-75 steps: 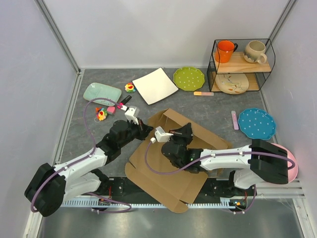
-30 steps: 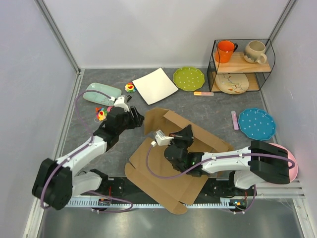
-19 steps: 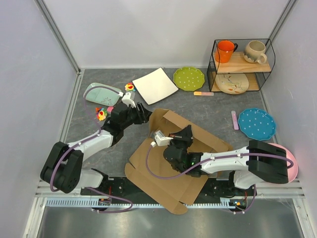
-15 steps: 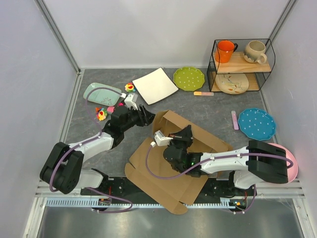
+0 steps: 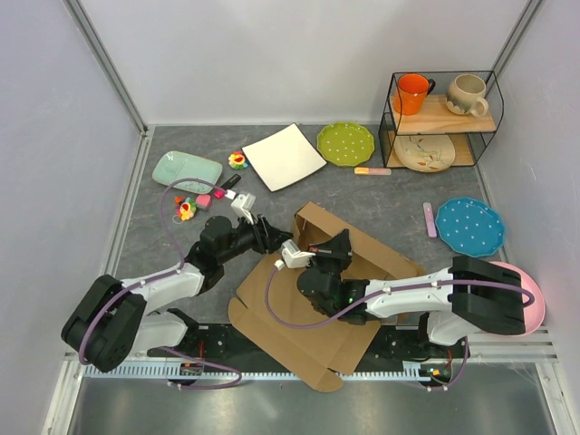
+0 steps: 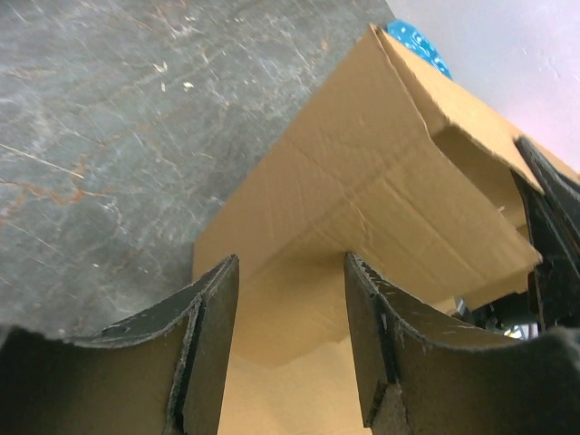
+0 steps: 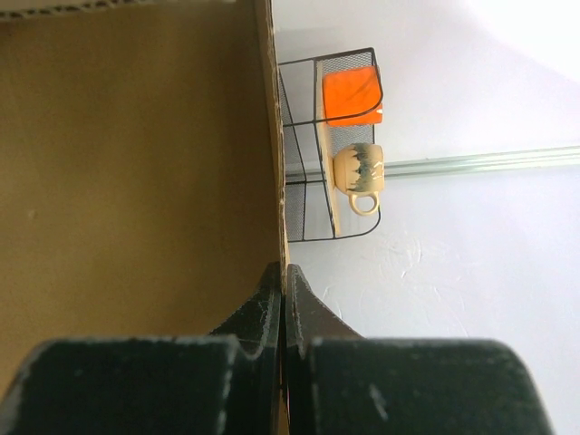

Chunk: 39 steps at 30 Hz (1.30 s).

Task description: Fold the paper box

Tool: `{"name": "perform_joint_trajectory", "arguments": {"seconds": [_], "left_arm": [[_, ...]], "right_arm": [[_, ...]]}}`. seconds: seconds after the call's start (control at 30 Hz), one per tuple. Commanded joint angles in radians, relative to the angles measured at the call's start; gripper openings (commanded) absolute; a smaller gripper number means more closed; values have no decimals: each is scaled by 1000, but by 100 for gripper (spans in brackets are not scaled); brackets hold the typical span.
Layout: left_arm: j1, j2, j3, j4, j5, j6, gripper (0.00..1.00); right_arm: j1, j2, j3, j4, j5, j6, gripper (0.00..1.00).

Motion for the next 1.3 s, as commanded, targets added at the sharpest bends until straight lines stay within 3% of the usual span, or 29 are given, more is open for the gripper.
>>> {"name": "perform_joint_trajectory", "arguments": {"seconds": [0.0, 0.2, 0.63, 0.97, 1.2, 1.27], "left_arm": [[-38, -26, -63, 154, -48, -50, 58], [-59, -11, -187, 356, -119, -90, 59], [-64, 97, -35, 376, -133, 34, 62], [-107, 193, -9, 465, -99, 88, 63], [-159, 267, 13, 531, -162, 180, 58], [-162, 272, 2, 559, -171, 203, 51]], "right_arm": [[18, 10, 20, -12, -31, 73, 0], [23, 1, 15, -25, -33, 85, 0], [36, 0, 20, -46, -37, 103, 0], [38, 16, 30, -62, -51, 120, 0], [46, -2, 75, -150, -83, 177, 0], [46, -13, 83, -175, -88, 191, 0]]}}
